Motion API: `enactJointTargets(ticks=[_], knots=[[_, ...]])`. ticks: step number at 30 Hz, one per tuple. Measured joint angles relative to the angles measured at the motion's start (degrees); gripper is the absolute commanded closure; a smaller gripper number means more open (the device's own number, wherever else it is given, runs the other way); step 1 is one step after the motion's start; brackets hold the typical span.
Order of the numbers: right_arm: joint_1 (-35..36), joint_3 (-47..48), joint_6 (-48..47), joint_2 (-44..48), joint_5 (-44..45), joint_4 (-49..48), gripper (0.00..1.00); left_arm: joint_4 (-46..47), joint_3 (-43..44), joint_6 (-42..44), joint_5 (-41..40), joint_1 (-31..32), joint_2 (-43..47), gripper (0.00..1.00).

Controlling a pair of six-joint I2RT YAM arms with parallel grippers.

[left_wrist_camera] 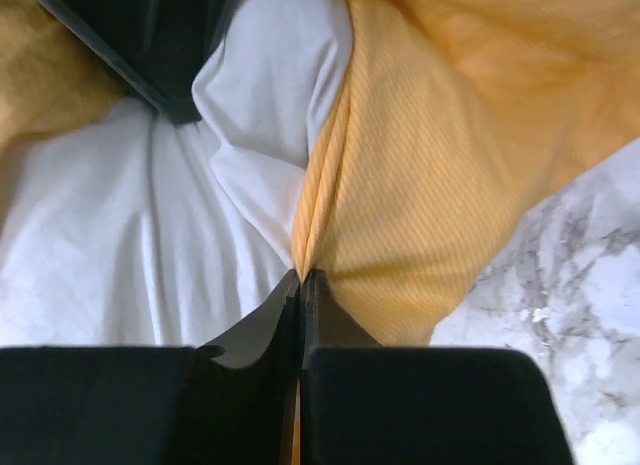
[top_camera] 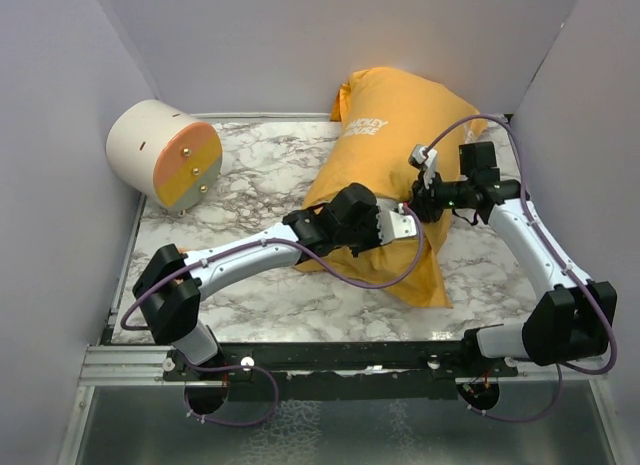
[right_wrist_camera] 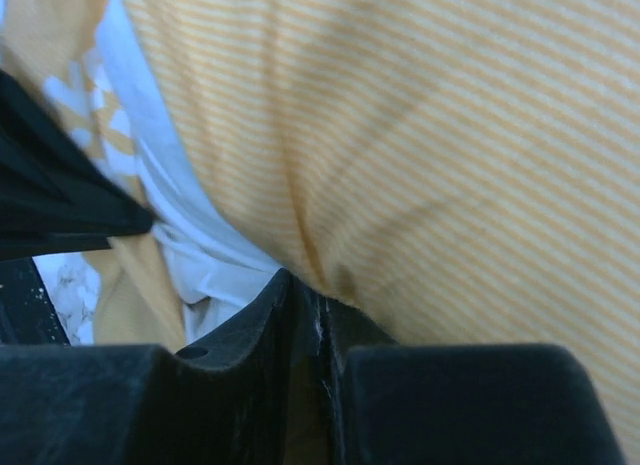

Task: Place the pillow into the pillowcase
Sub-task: Adjust the pillow at the center of the board.

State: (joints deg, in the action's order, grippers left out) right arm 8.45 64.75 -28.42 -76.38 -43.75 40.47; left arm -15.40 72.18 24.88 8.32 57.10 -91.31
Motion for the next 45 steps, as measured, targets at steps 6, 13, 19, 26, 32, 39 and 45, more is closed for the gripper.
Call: enactJointTargets(ticks=[6,13,19,26,32,39,45], knots=[[0.2,-3.9,-0.3,-3.0,4.2,-3.5,0.88,-0.8,0.7,-5.7,6.2,-0.2,3.5,1.0],[1.6,-8.6,-2.4,-3.8,10.0,-8.2,0.86,4.9,0.0,-14.3,15.2,-2.2,7.0,1.0],[1.5,-7.9,-9.7,-4.5,5.2,-4.6,0.67,14.0,-4.5,-26.3,18.4,-7.6,7.1,0.95],[-1.7,1.6,-14.2,5.9,-2.3,13.4,0.39,24.0,-15.0,-38.7,16.9,-12.8,13.0,0.5],[-2.2,13.0,-15.0,12.5,-9.3,15.4,0.17,23.8,-19.2,-50.2,14.6,-13.1,27.0,0.59],[-0.4,7.6,-20.0,12.8,-20.8,9.1,0.03,27.6,-33.7,-66.9,11.1,-13.1,42.9,0.6],[7.1,8.3,-19.9,6.3,-20.6,1.3,0.18,26.8,-44.2,-80.8,2.0,-13.1,45.7,0.52]])
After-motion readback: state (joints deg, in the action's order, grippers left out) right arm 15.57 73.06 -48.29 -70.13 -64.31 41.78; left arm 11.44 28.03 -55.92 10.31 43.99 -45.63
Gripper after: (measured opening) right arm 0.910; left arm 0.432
